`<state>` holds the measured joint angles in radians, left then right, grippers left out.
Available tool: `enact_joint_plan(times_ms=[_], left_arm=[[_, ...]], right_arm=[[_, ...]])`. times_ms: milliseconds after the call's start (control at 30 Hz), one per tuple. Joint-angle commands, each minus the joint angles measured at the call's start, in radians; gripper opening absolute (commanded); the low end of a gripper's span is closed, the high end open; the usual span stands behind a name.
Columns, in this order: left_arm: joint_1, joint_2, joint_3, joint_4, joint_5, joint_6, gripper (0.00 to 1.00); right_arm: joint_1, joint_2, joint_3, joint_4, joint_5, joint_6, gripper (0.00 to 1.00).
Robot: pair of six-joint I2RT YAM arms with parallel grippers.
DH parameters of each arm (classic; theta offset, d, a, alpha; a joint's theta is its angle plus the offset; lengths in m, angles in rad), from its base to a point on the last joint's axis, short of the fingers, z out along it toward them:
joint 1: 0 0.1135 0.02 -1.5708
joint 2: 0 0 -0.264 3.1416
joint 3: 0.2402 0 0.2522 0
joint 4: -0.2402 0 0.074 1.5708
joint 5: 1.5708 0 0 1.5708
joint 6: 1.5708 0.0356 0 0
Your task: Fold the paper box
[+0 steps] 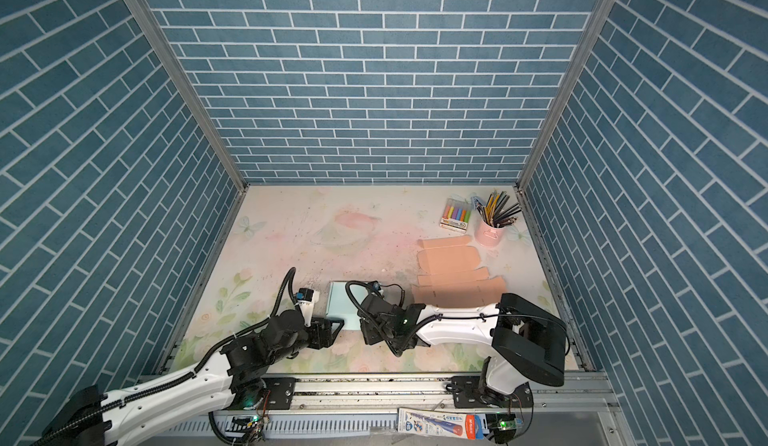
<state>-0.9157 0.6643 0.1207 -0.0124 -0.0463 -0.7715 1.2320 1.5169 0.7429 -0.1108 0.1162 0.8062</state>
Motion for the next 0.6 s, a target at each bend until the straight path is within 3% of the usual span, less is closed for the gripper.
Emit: enact_joint_plan(times_ms=[0,133,400,567], left_arm=[[0.017,-0.027,0.001,-0.048,-0.02,0.018,0.82],[0.061,-0.023,0.026,-0.053,-0.014,0.061,0.83],[0.248,0.125,0.102,0.042,0.083,0.202,0.84],[0.283,0.236,0.13,0.123,0.102,0.245,0.83]], right_arm=[[-0.01,0.012,-0.012,0.004,0.014,-0.012,0.6],[-0.015,0.011,-0.013,0.003,0.016,-0.013,0.6],[-0.034,0.024,-0.008,0.001,0.006,-0.024,0.6],[-0.045,0.032,0.001,-0.005,0.005,-0.03,0.6]])
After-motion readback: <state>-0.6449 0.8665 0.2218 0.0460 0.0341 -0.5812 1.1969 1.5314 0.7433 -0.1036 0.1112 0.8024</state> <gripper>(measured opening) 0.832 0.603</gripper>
